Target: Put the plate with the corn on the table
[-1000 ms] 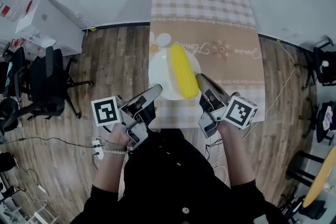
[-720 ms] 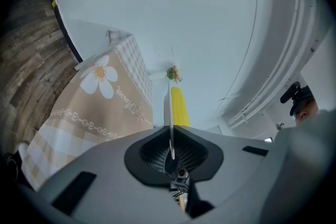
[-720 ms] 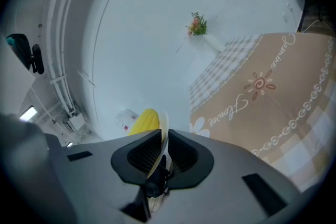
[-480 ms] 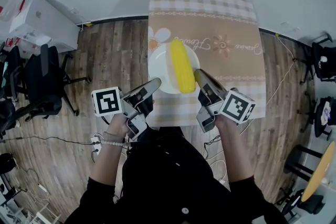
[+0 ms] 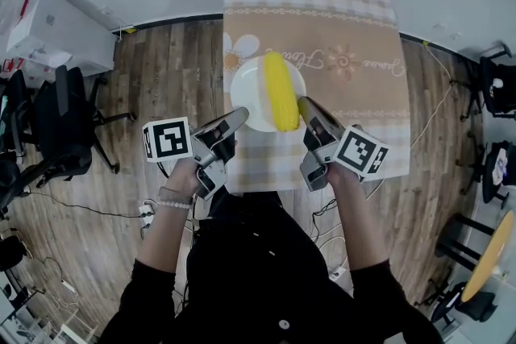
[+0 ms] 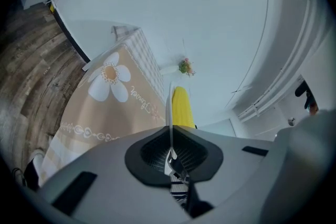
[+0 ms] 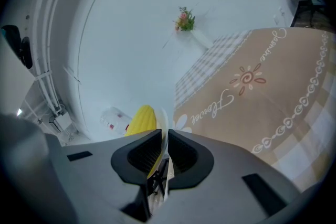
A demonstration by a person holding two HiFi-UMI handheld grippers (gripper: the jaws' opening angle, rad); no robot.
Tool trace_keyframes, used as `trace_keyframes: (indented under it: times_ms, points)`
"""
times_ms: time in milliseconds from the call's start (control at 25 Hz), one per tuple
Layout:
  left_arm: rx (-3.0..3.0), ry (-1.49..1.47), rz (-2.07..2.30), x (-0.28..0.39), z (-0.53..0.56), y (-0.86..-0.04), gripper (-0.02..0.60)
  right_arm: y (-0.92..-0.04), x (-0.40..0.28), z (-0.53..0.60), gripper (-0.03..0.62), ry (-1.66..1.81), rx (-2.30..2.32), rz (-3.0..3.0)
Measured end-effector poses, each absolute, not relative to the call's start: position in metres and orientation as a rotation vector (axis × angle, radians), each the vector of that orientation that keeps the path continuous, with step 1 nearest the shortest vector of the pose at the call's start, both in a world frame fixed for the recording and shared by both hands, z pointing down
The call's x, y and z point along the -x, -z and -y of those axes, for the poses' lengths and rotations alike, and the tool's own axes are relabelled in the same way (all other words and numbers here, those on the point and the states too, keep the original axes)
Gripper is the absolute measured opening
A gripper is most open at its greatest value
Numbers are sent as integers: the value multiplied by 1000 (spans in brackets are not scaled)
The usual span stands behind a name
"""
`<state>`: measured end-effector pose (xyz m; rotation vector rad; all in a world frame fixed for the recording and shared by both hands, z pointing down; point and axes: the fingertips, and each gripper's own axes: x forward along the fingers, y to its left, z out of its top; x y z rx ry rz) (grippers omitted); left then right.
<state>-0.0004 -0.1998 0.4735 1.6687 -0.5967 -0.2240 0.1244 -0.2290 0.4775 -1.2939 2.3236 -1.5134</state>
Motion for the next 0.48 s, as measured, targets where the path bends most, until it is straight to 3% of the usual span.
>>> trace_keyframes:
  times_ms: [480]
  points:
    - [-1638, 168, 607, -7, 223, -517, 23, -520, -132, 250, 69, 1557, 1384, -2337]
